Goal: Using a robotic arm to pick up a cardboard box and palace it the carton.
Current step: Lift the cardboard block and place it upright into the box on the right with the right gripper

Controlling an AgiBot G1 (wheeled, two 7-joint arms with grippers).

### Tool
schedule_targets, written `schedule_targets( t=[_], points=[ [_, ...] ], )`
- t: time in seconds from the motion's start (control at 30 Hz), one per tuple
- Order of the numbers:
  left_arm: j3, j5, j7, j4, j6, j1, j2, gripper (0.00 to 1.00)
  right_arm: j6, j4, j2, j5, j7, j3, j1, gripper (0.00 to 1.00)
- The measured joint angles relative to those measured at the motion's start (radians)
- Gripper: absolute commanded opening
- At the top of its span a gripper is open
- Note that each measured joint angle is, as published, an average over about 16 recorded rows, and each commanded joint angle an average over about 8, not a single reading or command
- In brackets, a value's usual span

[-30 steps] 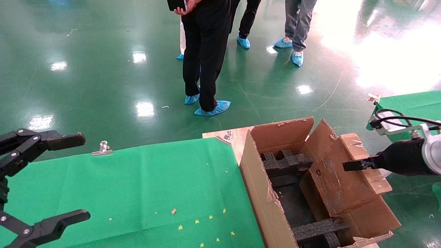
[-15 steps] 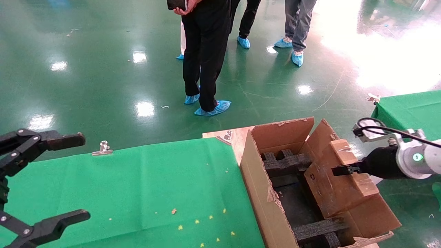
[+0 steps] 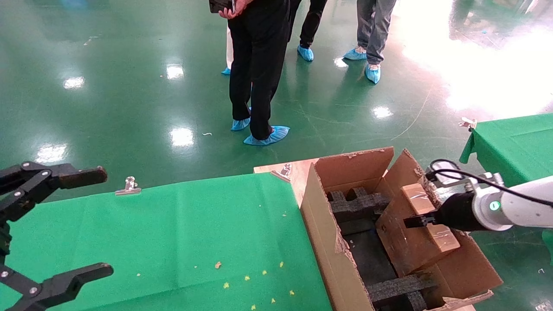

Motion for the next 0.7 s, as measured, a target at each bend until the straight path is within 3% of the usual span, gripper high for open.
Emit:
schedule_targets(
  t=[0.33, 0.7],
  points=[
    [0.000, 0.000, 0.000, 0.000, 0.000, 0.000, 0.000, 1.00, 0.040, -0.106, -0.071, 0.069, -0.056, 0.015, -0.101, 0.00],
    [0.000, 0.000, 0.000, 0.000, 0.000, 0.000, 0.000, 1.00, 0.032, -0.216, -0.131, 0.148, -0.146, 0.046, -0.183, 0.00]
  ],
)
